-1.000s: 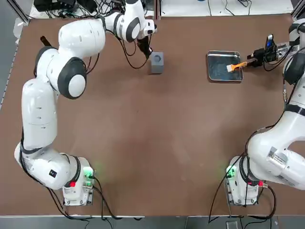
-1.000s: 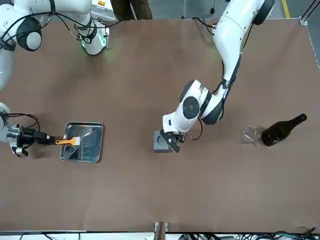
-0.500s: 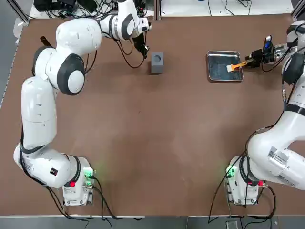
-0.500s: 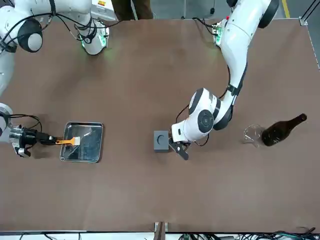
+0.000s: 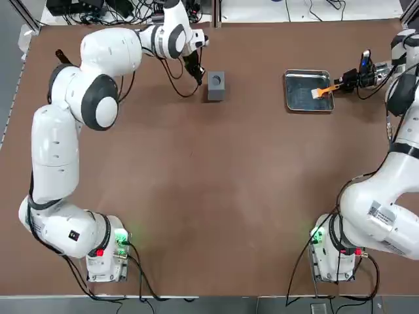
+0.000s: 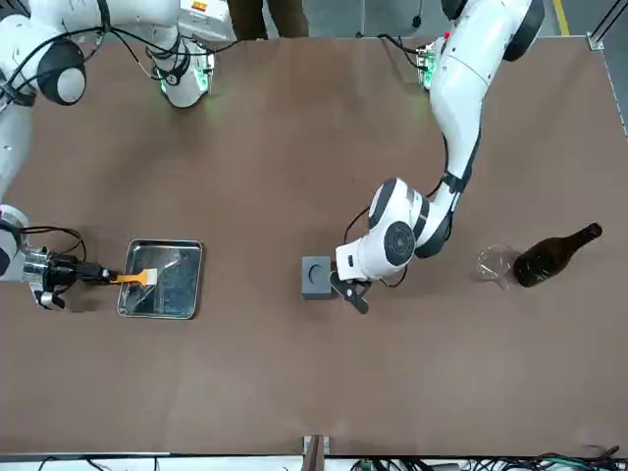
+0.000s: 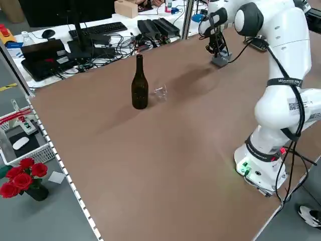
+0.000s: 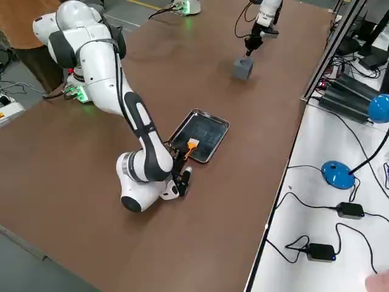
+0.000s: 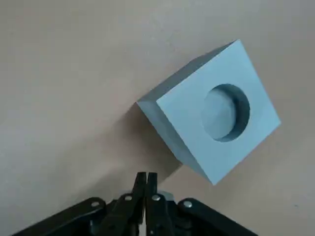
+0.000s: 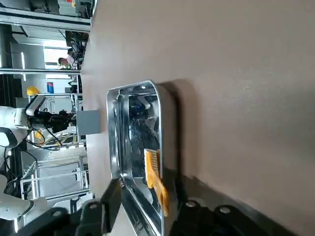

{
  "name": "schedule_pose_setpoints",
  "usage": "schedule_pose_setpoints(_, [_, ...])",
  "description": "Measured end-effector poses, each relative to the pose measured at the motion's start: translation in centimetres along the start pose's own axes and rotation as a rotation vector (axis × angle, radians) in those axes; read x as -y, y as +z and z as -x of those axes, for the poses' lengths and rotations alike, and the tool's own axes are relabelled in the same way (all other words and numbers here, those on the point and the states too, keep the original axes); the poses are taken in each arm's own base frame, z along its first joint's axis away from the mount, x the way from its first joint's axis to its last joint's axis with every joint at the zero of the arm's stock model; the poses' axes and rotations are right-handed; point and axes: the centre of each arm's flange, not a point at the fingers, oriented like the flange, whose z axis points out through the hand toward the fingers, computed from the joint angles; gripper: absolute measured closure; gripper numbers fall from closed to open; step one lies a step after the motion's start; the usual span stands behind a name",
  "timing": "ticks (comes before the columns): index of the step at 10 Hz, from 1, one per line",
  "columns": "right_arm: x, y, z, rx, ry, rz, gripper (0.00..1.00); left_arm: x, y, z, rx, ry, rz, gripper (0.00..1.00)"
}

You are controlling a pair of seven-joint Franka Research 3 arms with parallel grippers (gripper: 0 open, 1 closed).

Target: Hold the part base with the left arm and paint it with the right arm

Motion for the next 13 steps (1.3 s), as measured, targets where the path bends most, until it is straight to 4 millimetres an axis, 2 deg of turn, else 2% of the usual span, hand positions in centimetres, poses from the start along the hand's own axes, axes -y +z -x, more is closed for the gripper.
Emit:
schedule_pose_setpoints(2, [-0.1, 0.1, 0.0, 0.001, 0.001, -0.001, 0.64, -1.3, 0.3, -0.1, 0.003, 0.018, 0.002, 0.94])
schedule_pose_setpoints(4, [0.0, 0.0, 0.0, 0.001, 0.0, -0.001, 0.96, -1.8, -0.4, -0.5, -0.013, 0.025, 0.001, 0.94])
schedule_pose_setpoints(7, [0.2, -0.1, -0.2, 0.002, -0.005, -0.001, 0.96, -2.3, -0.9, -0.8, -0.022, 0.024, 0.001, 0.94])
schedule_pose_setpoints(9, [1.1, -0.4, -0.5, 0.015, -0.004, -0.014, 0.96, -2.9, -0.8, -0.9, -0.032, 0.017, 0.0, 0.94])
schedule_pose_setpoints(10, [2.2, -1.1, -0.9, 0.027, 0.0, -0.003, 0.96, -2.9, -0.9, -1.0, -0.041, 0.016, -0.002, 0.94])
schedule_pose_setpoints(11, [4.5, -2.2, -1.7, 0.044, -0.01, 0.043, 0.96, -2.9, -0.9, -1.0, -0.044, 0.016, -0.002, 0.94])
schedule_pose_setpoints(13, [11.6, -4.7, -3.6, 0.084, -0.029, 0.206, 0.96, -3.1, -1.0, -1.2, -0.06, 0.01, -0.004, 0.94])
